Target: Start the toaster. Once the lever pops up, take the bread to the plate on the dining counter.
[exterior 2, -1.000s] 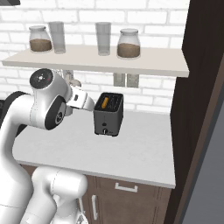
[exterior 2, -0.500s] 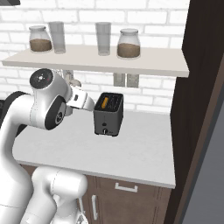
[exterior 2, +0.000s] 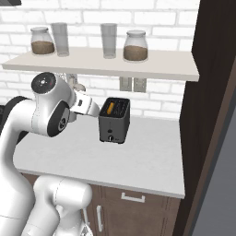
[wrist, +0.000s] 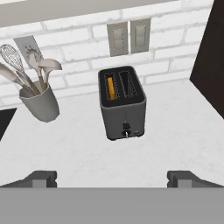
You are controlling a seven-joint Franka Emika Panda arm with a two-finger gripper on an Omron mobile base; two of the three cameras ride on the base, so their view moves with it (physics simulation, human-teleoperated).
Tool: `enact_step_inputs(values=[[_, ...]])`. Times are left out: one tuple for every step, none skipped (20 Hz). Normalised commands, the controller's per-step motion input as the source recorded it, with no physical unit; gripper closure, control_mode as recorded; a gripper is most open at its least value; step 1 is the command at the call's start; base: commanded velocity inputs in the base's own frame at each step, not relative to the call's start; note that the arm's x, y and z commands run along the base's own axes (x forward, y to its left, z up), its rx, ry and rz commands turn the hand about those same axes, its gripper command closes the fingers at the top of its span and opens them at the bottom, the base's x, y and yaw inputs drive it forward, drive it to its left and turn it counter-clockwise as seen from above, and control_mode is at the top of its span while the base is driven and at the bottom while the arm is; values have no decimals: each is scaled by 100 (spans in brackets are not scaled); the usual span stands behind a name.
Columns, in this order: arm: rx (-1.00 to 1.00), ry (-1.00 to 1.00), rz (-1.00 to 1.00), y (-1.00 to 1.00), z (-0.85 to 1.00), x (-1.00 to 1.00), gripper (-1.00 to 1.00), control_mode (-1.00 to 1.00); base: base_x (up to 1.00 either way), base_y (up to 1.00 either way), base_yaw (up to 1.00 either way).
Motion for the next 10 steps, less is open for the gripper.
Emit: enact_step_inputs(values=[[0,0,0,0,0,0,-100,-100,0,0,0],[0,0,0,0,0,0,-100,-100,0,0,0],[0,0,0,0,0,0,-100,-100,0,0,0],[0,0,0,0,0,0,-100,-100,0,0,0],[0,0,0,0,0,0,-100,-100,0,0,0],[0,0,0,0,0,0,-100,-100,0,0,0],[0,0,0,0,0,0,-100,-100,0,0,0],[0,0,0,0,0,0,-100,-100,0,0,0],[0,0,0,0,0,0,-100,-100,0,0,0],[0,0,0,0,0,0,-100,-100,0,0,0]])
